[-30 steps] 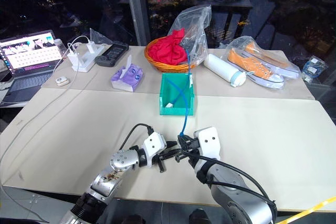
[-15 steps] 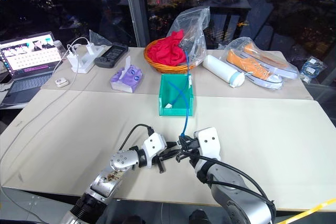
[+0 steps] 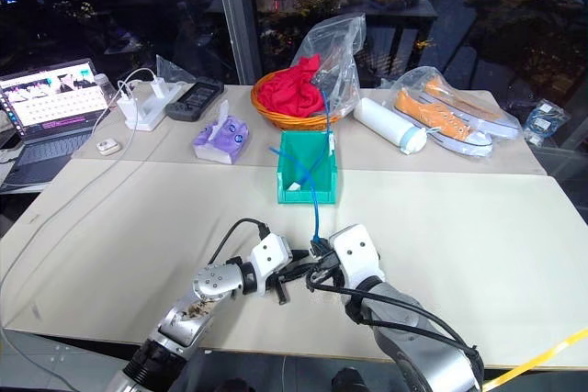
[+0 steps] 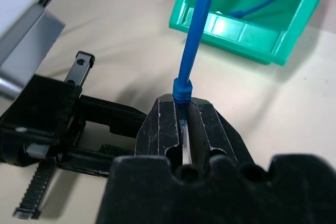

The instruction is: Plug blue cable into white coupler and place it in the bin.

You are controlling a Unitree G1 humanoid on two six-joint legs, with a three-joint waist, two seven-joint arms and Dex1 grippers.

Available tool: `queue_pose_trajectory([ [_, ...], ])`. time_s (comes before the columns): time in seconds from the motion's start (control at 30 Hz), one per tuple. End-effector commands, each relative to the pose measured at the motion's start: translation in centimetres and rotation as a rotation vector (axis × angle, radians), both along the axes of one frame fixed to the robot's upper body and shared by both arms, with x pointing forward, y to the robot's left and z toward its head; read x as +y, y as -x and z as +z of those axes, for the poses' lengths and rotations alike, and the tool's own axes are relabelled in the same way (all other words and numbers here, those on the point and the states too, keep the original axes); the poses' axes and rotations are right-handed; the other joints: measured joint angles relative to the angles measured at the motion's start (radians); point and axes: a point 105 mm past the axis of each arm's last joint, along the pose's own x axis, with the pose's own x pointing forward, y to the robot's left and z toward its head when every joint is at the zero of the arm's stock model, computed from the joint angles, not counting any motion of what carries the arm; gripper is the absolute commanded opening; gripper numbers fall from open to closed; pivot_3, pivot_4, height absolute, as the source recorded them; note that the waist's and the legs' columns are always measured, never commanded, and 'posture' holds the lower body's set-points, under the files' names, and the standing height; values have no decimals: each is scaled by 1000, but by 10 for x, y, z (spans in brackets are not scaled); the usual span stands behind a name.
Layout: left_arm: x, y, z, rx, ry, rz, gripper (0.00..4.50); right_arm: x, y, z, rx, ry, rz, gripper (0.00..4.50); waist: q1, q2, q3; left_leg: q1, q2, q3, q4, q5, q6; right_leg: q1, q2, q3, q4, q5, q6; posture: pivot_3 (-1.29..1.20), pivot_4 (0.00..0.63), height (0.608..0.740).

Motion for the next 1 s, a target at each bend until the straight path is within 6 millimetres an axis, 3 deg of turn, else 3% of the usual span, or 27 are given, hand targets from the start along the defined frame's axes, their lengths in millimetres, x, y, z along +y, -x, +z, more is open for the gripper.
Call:
queue_pose_trajectory([
  [0.03,-2,10,-13,51,-18,-22,593,0,2,-18,40,68,7,0,-1,0,0,2,0,0,0,-1,1,2,0,0,0,-1,0,0,150,722],
  [0.6,2,13,-12,54,-25,-17,593,6,18,-72,324,147,86,0,-23,-4,-13,13,0,0,-3,-6,10,11,0,-1,1,-9,-2,0,150,722],
  [0.73,2,14,-12,56,-25,-17,593,3,20,-82,326,243,92,0,-23,-10,-19,22,0,0,-14,-6,10,22,0,-1,0,-17,-2,0,150,722],
  [1.0,6,17,-12,63,-33,-18,593,4,19,-86,252,250,74,0,-23,-12,-23,26,0,0,-17,-7,11,24,0,-1,1,-24,2,0,150,722],
])
